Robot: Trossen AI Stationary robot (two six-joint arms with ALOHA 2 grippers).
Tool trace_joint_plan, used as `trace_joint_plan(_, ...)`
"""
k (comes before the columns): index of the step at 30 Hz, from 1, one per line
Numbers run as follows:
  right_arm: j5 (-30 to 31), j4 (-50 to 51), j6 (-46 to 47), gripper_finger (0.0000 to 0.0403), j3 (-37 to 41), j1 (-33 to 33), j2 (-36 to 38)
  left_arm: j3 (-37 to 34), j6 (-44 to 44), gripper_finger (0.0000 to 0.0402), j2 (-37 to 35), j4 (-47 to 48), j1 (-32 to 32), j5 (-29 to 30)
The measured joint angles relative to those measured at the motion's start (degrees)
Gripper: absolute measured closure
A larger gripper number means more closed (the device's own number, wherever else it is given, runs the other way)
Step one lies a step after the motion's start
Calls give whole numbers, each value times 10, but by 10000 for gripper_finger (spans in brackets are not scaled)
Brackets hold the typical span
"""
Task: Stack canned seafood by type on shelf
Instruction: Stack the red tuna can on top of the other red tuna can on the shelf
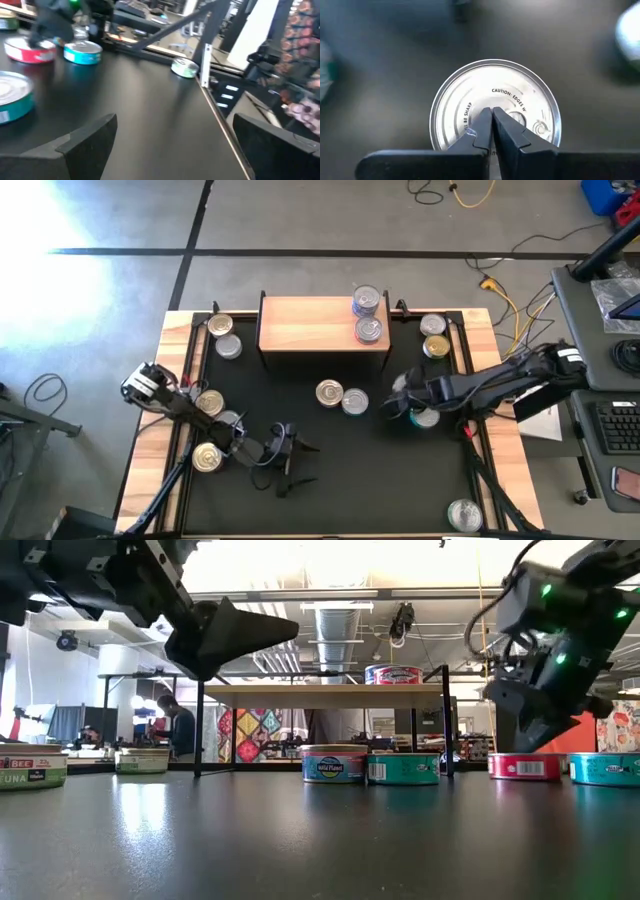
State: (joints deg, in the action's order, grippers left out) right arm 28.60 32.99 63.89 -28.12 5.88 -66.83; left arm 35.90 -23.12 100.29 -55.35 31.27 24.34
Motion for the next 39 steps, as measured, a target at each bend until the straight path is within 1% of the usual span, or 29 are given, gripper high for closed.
trace_joint_plan(2,-7,-43,9,394,-2,36,-9,0,0,19,0,1,4,25)
trace_joint_plan(5,-7,-116,21,394,-8,97,-40,-3,1,19,0,0,23,80)
trace_joint_plan(10,26,-178,43,394,-48,204,-145,-3,10,19,1,2,96,220)
trace_joint_plan(12,46,-201,40,394,-82,251,-191,0,26,19,1,1,123,256)
trace_joint_plan(14,60,-207,27,394,-126,289,-230,4,39,19,1,1,141,253)
trace_joint_plan(17,66,-198,-1,394,-194,331,-280,12,33,19,1,1,158,206)
trace_joint_plan(19,63,-193,-24,394,-234,351,-305,21,19,19,1,1,163,193)
trace_joint_plan(23,56,-160,-79,394,-305,374,-334,37,27,19,11,2,170,172)
trace_joint_plan(25,61,-145,-108,394,-337,385,-337,43,36,19,19,16,170,156)
trace_joint_plan(27,62,-137,-137,394,-366,396,-338,50,44,19,26,34,168,152)
trace_joint_plan(29,44,-125,-164,394,-388,408,-341,58,35,19,35,42,167,152)
trace_joint_plan(34,-34,-123,-229,394,-416,442,-353,78,23,19,49,41,166,156)
trace_joint_plan(37,-42,-121,-225,394,-414,462,-361,90,26,19,51,48,167,163)
trace_joint_plan(39,-42,-122,-210,394,-408,467,-364,99,15,19,51,72,167,170)
